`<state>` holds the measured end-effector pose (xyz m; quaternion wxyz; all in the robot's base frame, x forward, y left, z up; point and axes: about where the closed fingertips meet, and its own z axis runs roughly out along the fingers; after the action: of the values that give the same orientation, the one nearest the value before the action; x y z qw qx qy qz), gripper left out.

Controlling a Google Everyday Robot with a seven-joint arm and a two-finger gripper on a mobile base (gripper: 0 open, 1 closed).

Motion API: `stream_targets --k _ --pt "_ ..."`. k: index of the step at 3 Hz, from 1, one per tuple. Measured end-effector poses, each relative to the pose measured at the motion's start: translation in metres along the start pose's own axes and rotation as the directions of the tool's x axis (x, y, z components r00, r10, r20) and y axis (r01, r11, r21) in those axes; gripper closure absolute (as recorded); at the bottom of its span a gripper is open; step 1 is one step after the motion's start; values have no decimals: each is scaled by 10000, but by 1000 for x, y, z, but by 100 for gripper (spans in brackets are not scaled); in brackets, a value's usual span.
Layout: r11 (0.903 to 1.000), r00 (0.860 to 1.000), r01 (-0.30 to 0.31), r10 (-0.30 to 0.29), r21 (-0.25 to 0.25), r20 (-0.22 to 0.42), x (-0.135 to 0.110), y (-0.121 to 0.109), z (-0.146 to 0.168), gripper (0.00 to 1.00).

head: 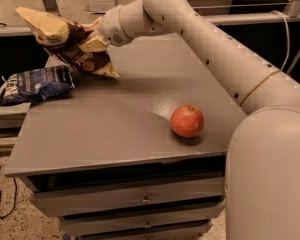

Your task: Move brown chip bag near blue chip bag

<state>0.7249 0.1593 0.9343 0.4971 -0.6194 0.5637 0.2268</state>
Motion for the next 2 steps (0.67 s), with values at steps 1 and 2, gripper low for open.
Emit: stream_targets --k 1,2 --pt "9999 10000 -80 80 -105 -28 1 5 5 14" --pt "9999 10000 5 -6 -144 -85 1 8 1 0"
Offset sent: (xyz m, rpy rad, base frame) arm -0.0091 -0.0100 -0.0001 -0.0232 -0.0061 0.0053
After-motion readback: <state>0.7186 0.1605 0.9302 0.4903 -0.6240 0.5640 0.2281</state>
